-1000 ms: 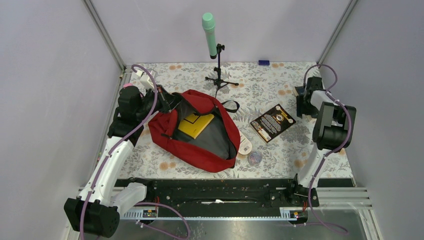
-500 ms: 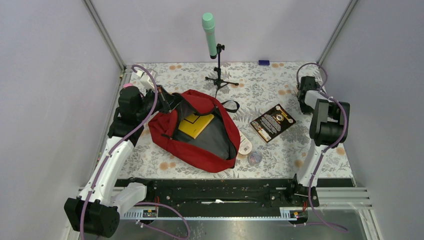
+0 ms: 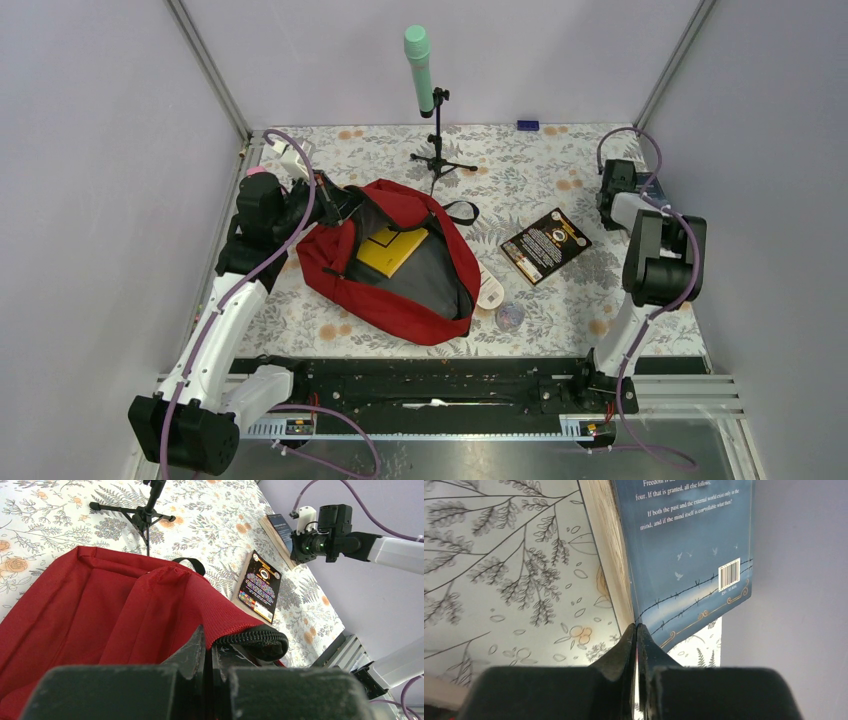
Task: Pack the student bag
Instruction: Pick up the book from the center of the board.
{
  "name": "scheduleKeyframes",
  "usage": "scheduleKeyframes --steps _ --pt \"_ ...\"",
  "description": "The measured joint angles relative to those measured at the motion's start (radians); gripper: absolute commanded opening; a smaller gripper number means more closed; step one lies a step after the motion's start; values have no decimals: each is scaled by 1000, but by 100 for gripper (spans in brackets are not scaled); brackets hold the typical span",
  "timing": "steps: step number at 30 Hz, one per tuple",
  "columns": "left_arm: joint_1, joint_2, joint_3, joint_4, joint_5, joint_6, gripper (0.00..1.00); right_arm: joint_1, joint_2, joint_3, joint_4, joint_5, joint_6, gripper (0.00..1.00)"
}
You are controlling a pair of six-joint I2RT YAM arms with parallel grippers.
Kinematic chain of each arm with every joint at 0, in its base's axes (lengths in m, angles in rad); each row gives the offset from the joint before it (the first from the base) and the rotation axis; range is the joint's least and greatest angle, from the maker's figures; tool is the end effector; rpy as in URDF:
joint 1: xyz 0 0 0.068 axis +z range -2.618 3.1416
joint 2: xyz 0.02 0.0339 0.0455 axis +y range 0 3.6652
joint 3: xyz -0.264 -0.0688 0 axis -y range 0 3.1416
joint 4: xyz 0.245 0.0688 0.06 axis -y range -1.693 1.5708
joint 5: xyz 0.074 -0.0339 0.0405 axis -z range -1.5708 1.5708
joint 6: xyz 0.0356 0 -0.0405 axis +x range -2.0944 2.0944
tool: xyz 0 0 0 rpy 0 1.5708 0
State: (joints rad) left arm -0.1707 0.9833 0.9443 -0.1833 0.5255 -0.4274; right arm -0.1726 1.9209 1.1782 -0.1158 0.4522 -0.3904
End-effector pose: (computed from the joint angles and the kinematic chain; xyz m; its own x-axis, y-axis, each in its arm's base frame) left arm 0.2168 -0.0555 0.3605 -0.4585 -0.2848 -0.8418 0.4825 0.7157 -0.5050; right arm 0.3923 -0.0842 0.1598 -0.8554 -0.1983 -0.4785 0.1193 0.8236 -0.5545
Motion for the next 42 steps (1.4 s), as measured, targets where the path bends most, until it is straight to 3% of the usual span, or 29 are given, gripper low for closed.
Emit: scheduleKeyframes --steps 9,17,25,28,42 --pt "0 0 -3 6 0 0 0 5 -145 -25 -28 -105 125 0" --pt "0 0 -3 6 0 1 0 21 -165 -26 -29 -102 153 0" --pt "0 -1 -3 6 0 0 0 101 -79 -53 27 65 72 0" --pt "0 -2 -3 5 0 1 0 124 -29 -53 35 121 47 8" --pt "0 -3 -3 5 0 0 0 145 22 -64 152 344 -60 21"
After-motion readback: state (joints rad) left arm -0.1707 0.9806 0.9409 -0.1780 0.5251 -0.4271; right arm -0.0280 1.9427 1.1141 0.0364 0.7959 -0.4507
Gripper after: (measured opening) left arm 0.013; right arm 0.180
